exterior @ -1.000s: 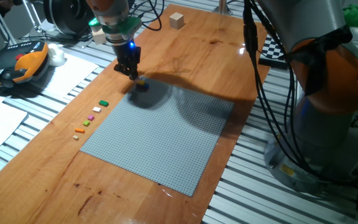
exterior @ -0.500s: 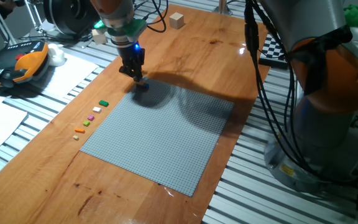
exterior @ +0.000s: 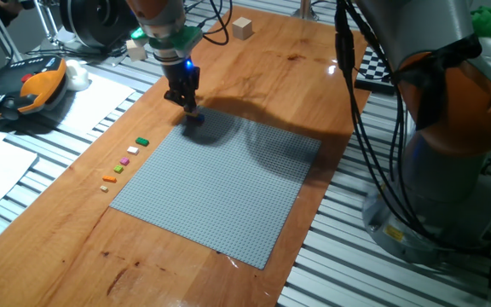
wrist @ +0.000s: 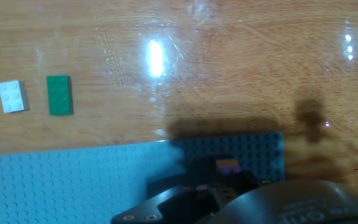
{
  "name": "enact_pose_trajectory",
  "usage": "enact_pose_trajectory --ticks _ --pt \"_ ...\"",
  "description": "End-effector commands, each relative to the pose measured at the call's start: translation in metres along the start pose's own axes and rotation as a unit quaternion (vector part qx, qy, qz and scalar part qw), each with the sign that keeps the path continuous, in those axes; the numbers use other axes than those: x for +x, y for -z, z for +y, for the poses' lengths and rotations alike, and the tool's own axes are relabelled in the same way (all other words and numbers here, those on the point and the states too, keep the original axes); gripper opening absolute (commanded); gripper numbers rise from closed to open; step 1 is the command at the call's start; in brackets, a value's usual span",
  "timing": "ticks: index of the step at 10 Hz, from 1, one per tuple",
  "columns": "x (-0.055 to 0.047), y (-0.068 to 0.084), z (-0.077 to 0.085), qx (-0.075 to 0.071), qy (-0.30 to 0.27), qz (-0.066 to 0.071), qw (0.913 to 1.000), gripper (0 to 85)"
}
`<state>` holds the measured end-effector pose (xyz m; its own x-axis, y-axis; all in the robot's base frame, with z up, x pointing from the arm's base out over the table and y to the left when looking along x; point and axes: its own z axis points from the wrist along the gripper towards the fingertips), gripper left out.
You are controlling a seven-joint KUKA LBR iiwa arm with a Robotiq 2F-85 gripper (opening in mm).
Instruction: Stack small Lego blocks randomly, one at a time
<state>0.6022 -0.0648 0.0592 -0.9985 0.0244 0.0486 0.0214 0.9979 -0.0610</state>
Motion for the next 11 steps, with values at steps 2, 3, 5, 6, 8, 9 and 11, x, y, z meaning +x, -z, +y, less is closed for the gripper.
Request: enact_pose_trajectory --ticks 2,3,5,6,8,9,11 --pt "0.0004 -0.0025 -0.0005 -0.002 0.0 -0.001 1.0 0.0" --pt "0.0006 -0.0028 -0.0007 -0.002 0.0 -0.001 1.0 0.0" --pt "0.001 -0.004 0.0003 -0.003 -0.006 -0.001 1.0 0.0" --pt "0.0011 -0.0047 -0.0003 -0.002 -0.009 -0.001 1.0 0.0" --pt "0.0016 -0.0062 -0.0013 -0.002 -0.013 -0.001 0.9999 0.0" --pt "0.0016 -0.0068 -0.001 -0.002 -0.013 -0.002 0.9999 0.0" --pt "0.0012 -0.0069 -0.0009 -0.003 -0.015 -0.002 0.9999 0.0"
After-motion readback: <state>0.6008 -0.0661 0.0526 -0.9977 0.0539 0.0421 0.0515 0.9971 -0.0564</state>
